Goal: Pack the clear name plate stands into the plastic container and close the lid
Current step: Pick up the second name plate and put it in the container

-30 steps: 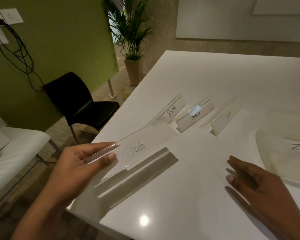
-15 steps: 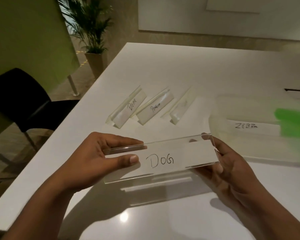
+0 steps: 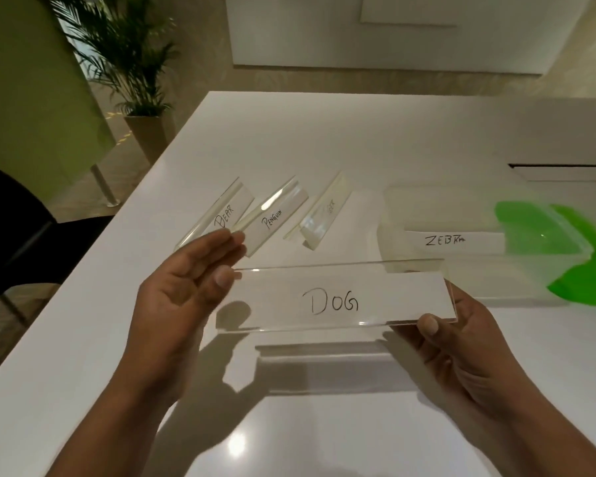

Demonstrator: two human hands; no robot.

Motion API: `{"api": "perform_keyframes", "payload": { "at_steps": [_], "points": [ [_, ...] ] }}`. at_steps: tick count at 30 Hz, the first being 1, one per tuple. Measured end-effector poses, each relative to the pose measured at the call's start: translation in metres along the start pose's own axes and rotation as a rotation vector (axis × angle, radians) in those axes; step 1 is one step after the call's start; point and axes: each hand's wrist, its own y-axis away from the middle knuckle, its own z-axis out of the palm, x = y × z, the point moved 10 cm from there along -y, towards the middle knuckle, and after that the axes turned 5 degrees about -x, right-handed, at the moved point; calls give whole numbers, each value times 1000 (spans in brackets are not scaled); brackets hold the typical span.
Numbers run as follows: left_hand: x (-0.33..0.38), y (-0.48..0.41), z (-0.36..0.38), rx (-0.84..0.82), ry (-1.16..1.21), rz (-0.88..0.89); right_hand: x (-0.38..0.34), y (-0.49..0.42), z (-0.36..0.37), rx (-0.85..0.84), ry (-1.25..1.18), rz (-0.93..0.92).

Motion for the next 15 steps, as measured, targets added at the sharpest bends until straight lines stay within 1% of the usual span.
{"api": "perform_keyframes", "payload": {
  "at_steps": [2,6,8,15],
  "points": [
    [-11,4,2,22,69,-46,-7,0,-4,28,-18,-33],
    [-20,9,28,-75,137,-120,-19,-5,-6,48,-53,-86],
    [-19,10,36,-86,167,-127,-23,-8,-6,43,-44,-93],
    [-7,4,36,-13,164,-86,-30,-17,-8,49,-55,-120]
  ]
}}
